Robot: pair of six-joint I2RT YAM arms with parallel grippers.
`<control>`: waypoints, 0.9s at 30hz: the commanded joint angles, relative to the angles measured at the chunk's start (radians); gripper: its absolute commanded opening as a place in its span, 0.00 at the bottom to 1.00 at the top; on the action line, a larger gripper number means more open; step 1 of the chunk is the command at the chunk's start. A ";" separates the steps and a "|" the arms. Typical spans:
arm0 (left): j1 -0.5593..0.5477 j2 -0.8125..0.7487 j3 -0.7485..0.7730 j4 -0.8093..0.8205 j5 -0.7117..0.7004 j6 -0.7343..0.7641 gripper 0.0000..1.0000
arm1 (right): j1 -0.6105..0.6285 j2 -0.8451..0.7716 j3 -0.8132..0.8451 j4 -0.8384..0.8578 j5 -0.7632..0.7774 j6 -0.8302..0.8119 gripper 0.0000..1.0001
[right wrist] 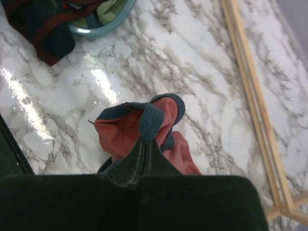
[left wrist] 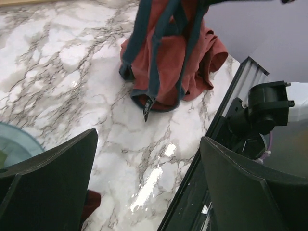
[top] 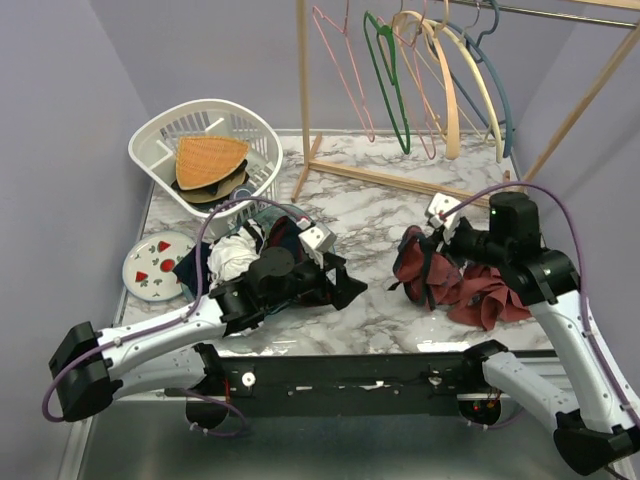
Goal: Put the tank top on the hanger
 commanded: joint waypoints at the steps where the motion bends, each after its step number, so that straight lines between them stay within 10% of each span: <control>1: -0.031 0.166 0.103 0.085 0.096 0.027 0.99 | -0.070 -0.056 0.095 0.004 0.049 0.120 0.01; 27: -0.088 0.754 0.352 0.124 -0.235 -0.016 0.86 | -0.196 -0.145 -0.014 0.112 0.083 0.246 0.01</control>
